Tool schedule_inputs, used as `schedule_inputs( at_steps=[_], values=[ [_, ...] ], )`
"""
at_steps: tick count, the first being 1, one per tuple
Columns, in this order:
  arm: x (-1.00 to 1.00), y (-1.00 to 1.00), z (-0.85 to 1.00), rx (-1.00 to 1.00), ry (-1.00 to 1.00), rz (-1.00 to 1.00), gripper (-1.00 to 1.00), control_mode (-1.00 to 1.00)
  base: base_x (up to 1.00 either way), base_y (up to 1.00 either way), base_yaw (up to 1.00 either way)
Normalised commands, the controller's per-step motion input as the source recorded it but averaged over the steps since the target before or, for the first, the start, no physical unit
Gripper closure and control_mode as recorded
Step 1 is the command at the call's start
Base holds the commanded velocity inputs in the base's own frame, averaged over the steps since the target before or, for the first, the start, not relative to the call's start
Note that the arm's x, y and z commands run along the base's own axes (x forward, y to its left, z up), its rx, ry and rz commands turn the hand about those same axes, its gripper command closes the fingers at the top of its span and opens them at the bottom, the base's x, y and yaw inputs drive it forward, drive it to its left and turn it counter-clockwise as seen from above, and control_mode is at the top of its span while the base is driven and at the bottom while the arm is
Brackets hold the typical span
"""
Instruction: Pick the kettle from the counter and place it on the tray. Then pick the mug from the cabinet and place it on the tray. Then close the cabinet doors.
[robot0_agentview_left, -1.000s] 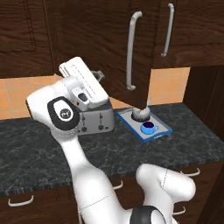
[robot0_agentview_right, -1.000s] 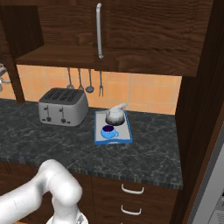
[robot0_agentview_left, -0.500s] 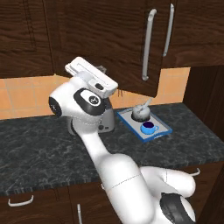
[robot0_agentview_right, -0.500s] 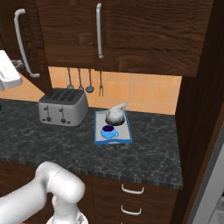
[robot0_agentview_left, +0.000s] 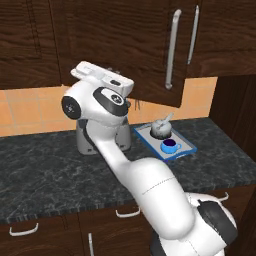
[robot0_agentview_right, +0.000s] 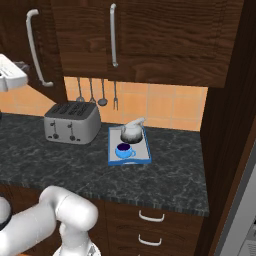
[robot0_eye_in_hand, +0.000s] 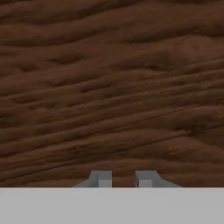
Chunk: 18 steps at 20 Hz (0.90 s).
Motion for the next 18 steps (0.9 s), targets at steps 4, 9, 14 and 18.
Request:
schedule_inputs(
  at_steps=[4,9,14,18],
  values=[
    [0.56,-0.04,0.22,-0.12,0.20,0.12,1.00,-1.00,0.00,0.00,0.00],
    [0.50,-0.32,0.00,-0.14,0.05,0.11,1.00,-1.00,0.00,0.00,0.00],
    [0.77,-0.62,-0.25,-0.09,0.02,0.06,1.00,-1.00,0.00,0.00,0.00],
    [0.77,-0.45,-0.01,-0.04,0.02,0.03,1.00,-1.00,0.00,0.00,0.00]
  ],
)
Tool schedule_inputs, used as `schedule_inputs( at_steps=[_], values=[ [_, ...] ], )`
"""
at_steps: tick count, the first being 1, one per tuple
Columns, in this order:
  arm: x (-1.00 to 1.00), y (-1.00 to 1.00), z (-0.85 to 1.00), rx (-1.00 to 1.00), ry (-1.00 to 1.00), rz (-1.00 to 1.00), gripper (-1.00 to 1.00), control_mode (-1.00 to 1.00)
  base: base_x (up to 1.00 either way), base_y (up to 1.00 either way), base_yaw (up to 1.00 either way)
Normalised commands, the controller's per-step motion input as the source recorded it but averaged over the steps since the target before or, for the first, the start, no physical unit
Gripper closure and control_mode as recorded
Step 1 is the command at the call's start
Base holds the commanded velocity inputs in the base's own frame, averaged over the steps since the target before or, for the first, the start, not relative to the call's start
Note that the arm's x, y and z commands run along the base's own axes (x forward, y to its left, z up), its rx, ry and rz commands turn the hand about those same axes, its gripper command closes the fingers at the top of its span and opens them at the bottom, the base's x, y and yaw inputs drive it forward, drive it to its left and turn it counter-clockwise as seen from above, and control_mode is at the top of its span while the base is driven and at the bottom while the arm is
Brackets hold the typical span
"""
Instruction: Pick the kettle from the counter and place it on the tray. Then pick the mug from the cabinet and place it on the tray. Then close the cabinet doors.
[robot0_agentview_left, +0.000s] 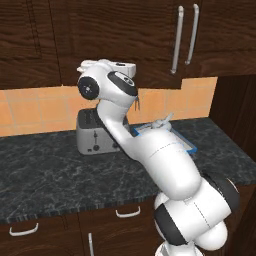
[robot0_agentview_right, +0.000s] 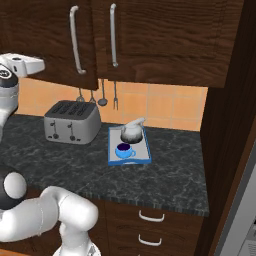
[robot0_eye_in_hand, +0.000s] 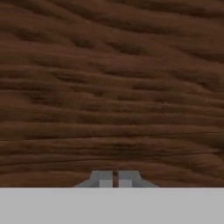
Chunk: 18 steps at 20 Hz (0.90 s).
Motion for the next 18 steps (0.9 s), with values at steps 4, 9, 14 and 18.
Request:
schedule_inputs(
  at_steps=[4,9,14,18],
  values=[
    [0.80,-0.37,-0.04,-0.02,0.00,0.04,1.00,-1.00,0.00,0.00,0.00],
    [0.82,-0.45,-0.20,0.00,0.01,0.05,1.00,-1.00,0.00,0.00,0.00],
    [0.82,-0.53,-0.28,0.00,0.04,0.05,1.00,-1.00,0.00,0.00,0.00],
    [0.50,-0.51,-0.37,0.00,0.01,0.04,1.00,-1.00,0.00,0.00,0.00]
  ],
)
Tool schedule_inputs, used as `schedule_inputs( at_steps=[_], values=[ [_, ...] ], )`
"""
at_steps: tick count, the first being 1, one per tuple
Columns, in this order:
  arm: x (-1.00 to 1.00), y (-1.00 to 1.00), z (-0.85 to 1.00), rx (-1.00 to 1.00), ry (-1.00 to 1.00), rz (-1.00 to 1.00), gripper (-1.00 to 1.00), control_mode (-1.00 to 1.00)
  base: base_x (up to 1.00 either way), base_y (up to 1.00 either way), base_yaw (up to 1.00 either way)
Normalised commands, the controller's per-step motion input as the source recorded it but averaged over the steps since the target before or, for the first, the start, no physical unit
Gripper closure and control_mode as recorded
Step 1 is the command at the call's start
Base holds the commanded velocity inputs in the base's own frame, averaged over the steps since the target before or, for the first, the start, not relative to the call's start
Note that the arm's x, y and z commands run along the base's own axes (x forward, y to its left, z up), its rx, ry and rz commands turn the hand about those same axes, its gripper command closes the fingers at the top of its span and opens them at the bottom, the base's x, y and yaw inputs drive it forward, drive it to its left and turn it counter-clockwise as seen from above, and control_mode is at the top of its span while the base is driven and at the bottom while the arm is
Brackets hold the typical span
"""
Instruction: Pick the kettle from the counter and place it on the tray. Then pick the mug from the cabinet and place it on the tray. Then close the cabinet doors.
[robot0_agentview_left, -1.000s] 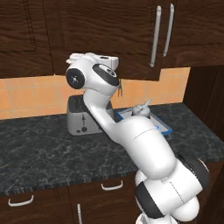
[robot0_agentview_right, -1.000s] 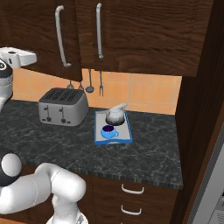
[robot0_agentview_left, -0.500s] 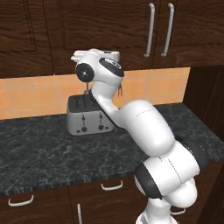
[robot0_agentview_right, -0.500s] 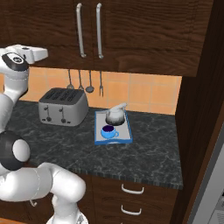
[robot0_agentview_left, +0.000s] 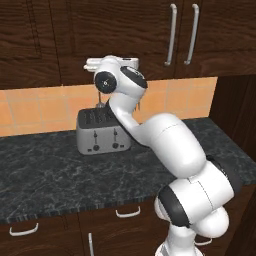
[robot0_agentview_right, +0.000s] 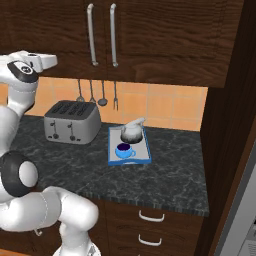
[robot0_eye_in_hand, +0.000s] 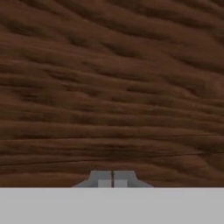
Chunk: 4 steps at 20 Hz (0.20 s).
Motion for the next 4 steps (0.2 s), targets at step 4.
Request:
schedule_inputs(
  at_steps=[4],
  values=[
    [0.33,-0.84,-0.43,-0.03,0.08,0.11,1.00,-1.00,0.00,0.00,0.00]
  ],
)
